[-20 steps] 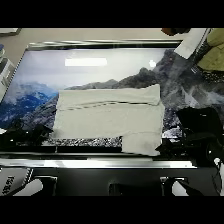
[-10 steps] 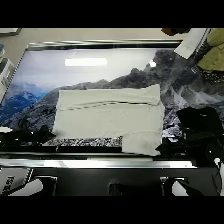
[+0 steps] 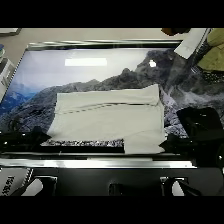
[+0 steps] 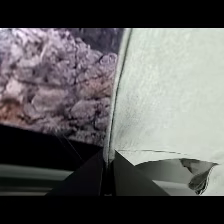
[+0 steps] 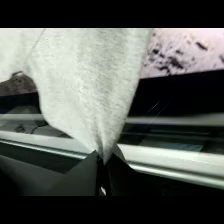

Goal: Fold the clothes and pants, and hang the long-sleeved shirts on hangers.

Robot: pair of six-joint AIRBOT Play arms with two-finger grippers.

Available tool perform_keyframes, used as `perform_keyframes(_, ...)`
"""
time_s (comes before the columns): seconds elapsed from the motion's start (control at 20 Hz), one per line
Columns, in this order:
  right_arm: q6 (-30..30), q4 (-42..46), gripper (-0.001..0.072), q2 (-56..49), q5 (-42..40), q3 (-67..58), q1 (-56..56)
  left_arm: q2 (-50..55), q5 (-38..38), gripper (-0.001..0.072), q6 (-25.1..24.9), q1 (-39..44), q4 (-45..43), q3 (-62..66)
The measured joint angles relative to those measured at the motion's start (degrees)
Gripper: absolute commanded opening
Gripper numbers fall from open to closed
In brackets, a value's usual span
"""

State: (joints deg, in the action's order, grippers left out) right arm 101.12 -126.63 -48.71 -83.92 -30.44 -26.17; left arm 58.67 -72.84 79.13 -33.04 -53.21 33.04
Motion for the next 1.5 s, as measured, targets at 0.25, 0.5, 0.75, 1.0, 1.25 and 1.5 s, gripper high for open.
perform_keyframes(0.25,-5.5,0.3,0.003,13.3,-7.5,-1.8,0.0,-8.5,-4.1,0.0013,5.2,-0.6,-3.8,0.5)
perform_keyframes(0.5,-2.4,-7.1,0.0031,7.8,-0.6,-7.7,0.3,-7.1,-0.3,0.0012,6.6,0.4,-4.1,4.4)
perform_keyframes(0.75,6.3,-15.2,0.0031,-12.9,11.3,-18.1,9.7,3.7,7.5,0.0012,6.8,5.7,-3.7,13.2)
perform_keyframes(1.0,6.7,-16.5,0.0031,-29.2,21.7,-29.2,14.8,17.4,13.4,0.0013,6.2,11.2,-3.6,24.4)
perform_keyframes(1.25,4.0,-15.0,0.0032,-36.7,29.4,-38.2,15.8,29.3,15.1,0.0013,5.0,15.1,-3.7,36.7)
perform_keyframes(1.5,1.9,-13.6,0.0032,-40.5,34.6,-42.1,16.1,37.3,15.4,0.0013,4.8,17.3,-3.9,45.8)
